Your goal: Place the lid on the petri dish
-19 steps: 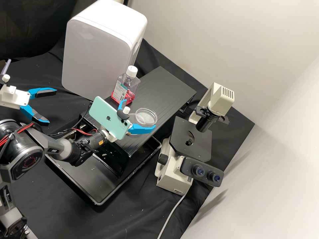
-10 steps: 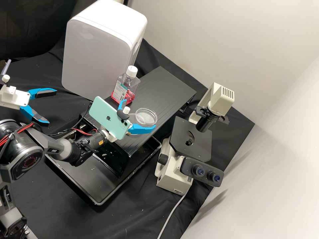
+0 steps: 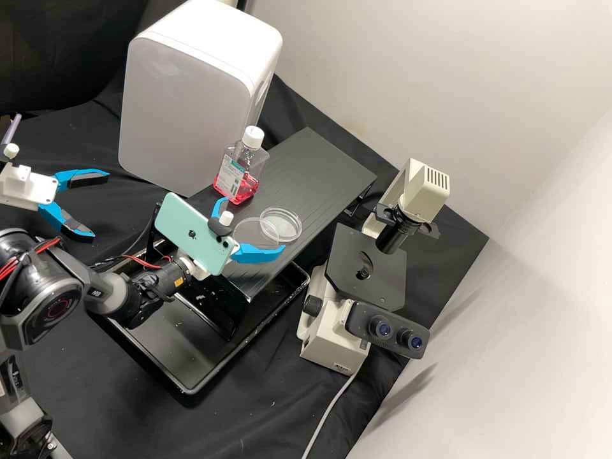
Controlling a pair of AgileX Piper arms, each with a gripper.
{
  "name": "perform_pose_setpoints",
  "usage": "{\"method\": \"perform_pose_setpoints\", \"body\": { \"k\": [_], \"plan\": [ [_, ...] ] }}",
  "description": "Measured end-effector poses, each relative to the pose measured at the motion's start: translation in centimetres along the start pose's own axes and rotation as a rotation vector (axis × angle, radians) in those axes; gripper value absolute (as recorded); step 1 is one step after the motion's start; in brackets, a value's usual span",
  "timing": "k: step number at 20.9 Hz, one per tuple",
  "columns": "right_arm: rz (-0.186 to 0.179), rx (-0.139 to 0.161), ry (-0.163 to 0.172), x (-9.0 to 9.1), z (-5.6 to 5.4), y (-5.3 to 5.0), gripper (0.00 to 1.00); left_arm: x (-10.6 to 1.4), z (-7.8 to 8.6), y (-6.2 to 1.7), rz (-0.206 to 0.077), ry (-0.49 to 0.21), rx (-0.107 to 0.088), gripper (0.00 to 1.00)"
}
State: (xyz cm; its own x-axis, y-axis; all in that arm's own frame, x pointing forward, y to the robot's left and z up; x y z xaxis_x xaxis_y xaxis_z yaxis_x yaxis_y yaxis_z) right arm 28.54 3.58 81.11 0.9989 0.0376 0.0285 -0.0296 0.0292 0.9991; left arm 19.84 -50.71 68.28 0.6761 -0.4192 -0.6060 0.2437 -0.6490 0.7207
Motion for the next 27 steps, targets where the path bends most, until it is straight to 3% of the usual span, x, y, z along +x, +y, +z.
{"method": "perform_pose_setpoints", "body": {
  "k": [3, 7, 8, 17, 27],
  "plan": [
    [-0.013, -0.001, 0.004, 0.0, 0.3, -0.9, 1.0, 0.0, 0.0, 0.0, 0.0, 0.0, 0.0, 1.0],
    [-0.054, -0.003, -0.027, 0.2, 1.1, -2.2, 1.0, 0.0, 0.0, 0.0, 0.0, 0.0, 0.0, 1.0],
    [-0.051, -0.004, -0.021, 0.2, 1.1, -2.3, 1.0, 0.0, 0.0, 0.0, 0.0, 0.0, 0.0, 1.0],
    [-0.043, -0.001, -0.019, 0.3, 1.3, -2.6, 1.0, 0.0, 0.0, 0.0, 0.0, 0.0, 0.0, 1.0],
    [0.003, -0.002, -0.063, 0.3, 2.5, -1.3, 1.0, 0.0, 0.0, 0.0, 0.0, 0.0, 0.0, 1.0]
  ]
}}
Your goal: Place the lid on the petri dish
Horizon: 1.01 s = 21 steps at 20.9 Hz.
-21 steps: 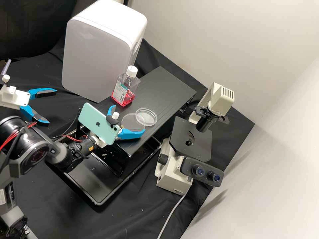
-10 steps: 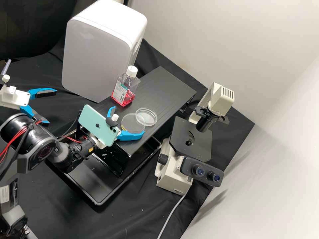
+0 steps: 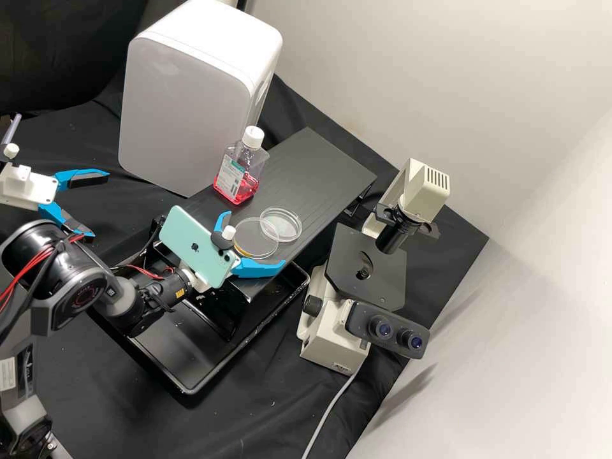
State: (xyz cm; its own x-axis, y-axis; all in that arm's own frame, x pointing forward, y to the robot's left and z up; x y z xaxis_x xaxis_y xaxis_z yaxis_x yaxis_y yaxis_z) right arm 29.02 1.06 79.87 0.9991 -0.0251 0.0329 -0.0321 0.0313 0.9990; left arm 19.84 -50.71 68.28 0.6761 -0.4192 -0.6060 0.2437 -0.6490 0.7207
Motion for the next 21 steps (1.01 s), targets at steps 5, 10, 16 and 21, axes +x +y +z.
{"method": "perform_pose_setpoints", "body": {
  "k": [5, 10, 16, 21],
  "plan": [
    [0.008, 0.0, -0.008, 0.0, 0.2, 0.2, 1.0, 0.0, 0.0, 0.0, 0.0, 0.0, 0.0, 1.0],
    [0.003, 0.001, -0.003, 0.7, 0.1, 0.0, 1.0, 0.0, 0.0, 0.0, 0.0, 0.0, 0.0, 1.0],
    [0.003, 0.004, -0.002, 1.2, 0.1, -0.2, 1.0, 0.0, 0.0, 0.0, 0.0, 0.0, 0.0, 1.0],
    [0.003, 0.004, -0.002, 1.2, 0.1, -0.2, 0.0, 0.0, 0.0, 0.0, 0.0, 0.0, 0.0, 1.0]
  ]
}}
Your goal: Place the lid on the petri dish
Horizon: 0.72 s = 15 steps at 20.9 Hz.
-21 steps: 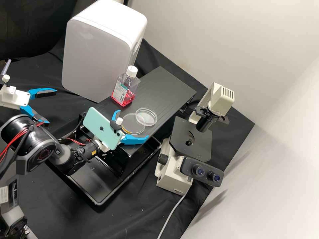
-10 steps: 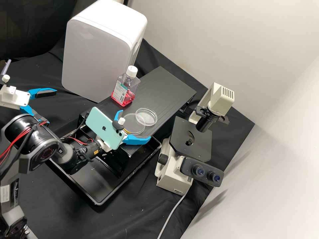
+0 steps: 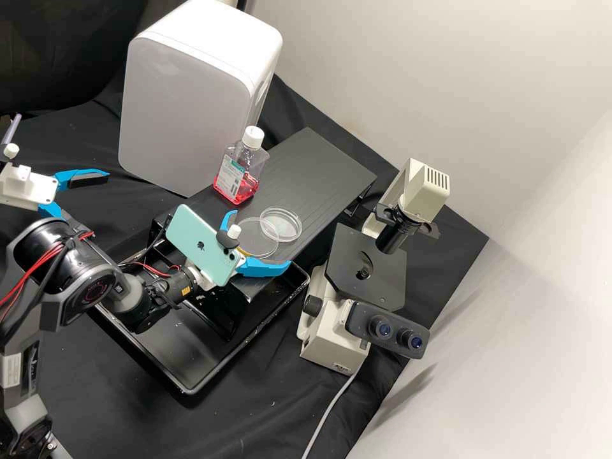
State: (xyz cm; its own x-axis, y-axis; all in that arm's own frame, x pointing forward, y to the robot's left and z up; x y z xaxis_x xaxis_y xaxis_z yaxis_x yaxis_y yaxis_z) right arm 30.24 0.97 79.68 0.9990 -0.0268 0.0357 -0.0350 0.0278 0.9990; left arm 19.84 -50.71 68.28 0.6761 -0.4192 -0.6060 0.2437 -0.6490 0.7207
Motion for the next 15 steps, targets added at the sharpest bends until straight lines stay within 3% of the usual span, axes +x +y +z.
{"method": "perform_pose_setpoints", "body": {
  "k": [15],
  "plan": [
    [-0.006, 0.0, 0.007, -0.06, -0.2, -0.17, 0.0, 0.0, 0.0, 0.0, 0.0, 0.0, 0.0, 1.0]
  ]
}}
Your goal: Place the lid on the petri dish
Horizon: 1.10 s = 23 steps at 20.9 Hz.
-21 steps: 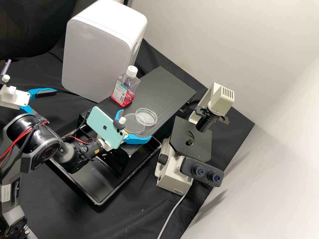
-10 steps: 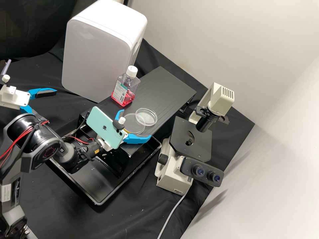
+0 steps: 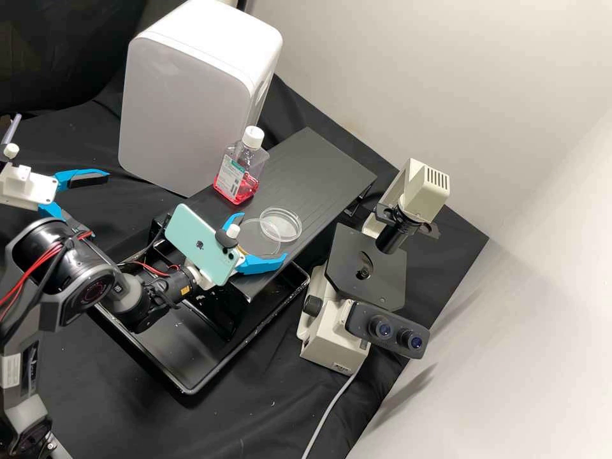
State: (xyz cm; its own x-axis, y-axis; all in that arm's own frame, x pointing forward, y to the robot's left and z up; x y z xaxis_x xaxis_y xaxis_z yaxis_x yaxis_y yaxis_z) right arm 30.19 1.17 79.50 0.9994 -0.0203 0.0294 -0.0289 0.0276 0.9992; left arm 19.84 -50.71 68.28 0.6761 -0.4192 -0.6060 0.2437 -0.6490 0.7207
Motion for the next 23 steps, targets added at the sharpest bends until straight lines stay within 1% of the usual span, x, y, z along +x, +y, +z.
{"method": "perform_pose_setpoints", "body": {
  "k": [6, 10, 11, 15, 19, 20, 22, 23],
  "plan": [
    [-0.004, 0.0, 0.001, -0.05, -0.05, -0.11, 0.0, 0.0, 0.0, 0.0, 0.0, 0.0, 0.0, 1.0],
    [-0.001, 0.001, 0.008, -0.12, -0.33, 0.05, 0.0, 0.0, 0.0, 0.0, 0.0, 0.0, 0.0, 1.0],
    [-0.005, 0.002, 0.006, -0.13, -0.35, -0.03, 0.0, 0.0, 0.0, 0.0, 0.0, 0.0, 0.0, 1.0],
    [-0.004, 0.003, 0.005, -0.13, -0.34, -0.02, 0.0, 0.0, 0.0, 0.0, 0.0, 0.0, 0.0, 1.0],
    [-0.003, 0.004, 0.004, -0.45, -0.49, 0.2, 0.0, 0.0, 0.0, 0.0, 0.0, 0.0, 0.0, 1.0],
    [-0.008, 0.004, 0.0, -0.53, -0.5, 0.21, 0.0, 0.0, 0.0, 0.0, 0.0, 0.0, 0.0, 1.0],
    [-0.01, 0.005, -0.01, -0.61, -0.51, 0.48, 0.0, 0.0, 0.0, 0.0, 0.0, 0.0, 0.0, 1.0],
    [-0.004, 0.005, -0.013, -0.66, -0.48, 0.78, 0.0, 0.0, 0.0, 0.0, 0.0, 0.0, 0.0, 1.0]
  ]
}}
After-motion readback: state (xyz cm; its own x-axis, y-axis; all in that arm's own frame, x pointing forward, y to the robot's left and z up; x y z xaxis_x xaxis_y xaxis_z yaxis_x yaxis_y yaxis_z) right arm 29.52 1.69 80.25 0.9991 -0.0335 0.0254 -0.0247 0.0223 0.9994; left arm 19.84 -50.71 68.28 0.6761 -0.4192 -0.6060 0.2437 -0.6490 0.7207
